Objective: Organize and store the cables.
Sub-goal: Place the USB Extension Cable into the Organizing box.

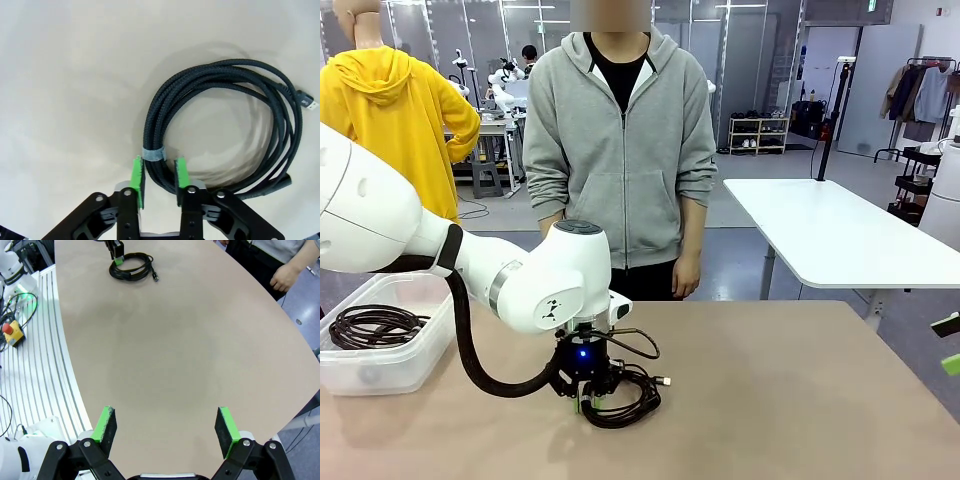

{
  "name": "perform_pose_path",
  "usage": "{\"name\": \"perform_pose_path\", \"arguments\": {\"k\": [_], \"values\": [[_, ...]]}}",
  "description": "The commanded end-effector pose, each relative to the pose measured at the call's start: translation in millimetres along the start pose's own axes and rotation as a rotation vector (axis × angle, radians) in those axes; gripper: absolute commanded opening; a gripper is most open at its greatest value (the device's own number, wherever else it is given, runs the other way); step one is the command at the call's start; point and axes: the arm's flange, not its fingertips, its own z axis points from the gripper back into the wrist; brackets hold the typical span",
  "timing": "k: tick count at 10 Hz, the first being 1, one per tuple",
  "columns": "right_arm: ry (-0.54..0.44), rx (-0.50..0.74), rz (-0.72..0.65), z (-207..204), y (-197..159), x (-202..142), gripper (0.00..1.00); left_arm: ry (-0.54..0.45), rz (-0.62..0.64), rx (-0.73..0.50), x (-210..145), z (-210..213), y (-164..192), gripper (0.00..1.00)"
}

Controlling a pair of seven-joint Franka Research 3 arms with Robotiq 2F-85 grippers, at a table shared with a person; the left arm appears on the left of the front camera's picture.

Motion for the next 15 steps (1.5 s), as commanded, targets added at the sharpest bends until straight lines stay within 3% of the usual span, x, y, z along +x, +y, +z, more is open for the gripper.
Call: {"name": "perform_pose_path", "arguments": {"k": [1, 6, 8, 11, 13, 15], "values": [[-0.016, 0.003, 0.017, -1, 1, -1, 1.0, -0.018, 0.016, 0.018, 4, -8, -5, 0.0], [-0.016, 0.003, 0.017, -1, 1, -1, 1.0, -0.016, 0.019, -0.036, 5, -11, -1, 0.0], [-0.016, 0.003, 0.017, -1, 1, -1, 1.0, -0.06, 0.019, -0.039, 3, 1, 2, 0.0], [-0.016, 0.003, 0.017, -1, 1, -1, 1.0, -0.182, -0.118, -0.095, -9, 72, 21, 0.0], [-0.016, 0.003, 0.017, -1, 1, -1, 1.0, -0.28, -0.143, -0.089, -25, 122, 35, 0.0], [-0.016, 0.003, 0.017, -1, 1, -1, 1.0, -0.344, -0.205, -0.009, -45, 170, 41, 0.0]]}}
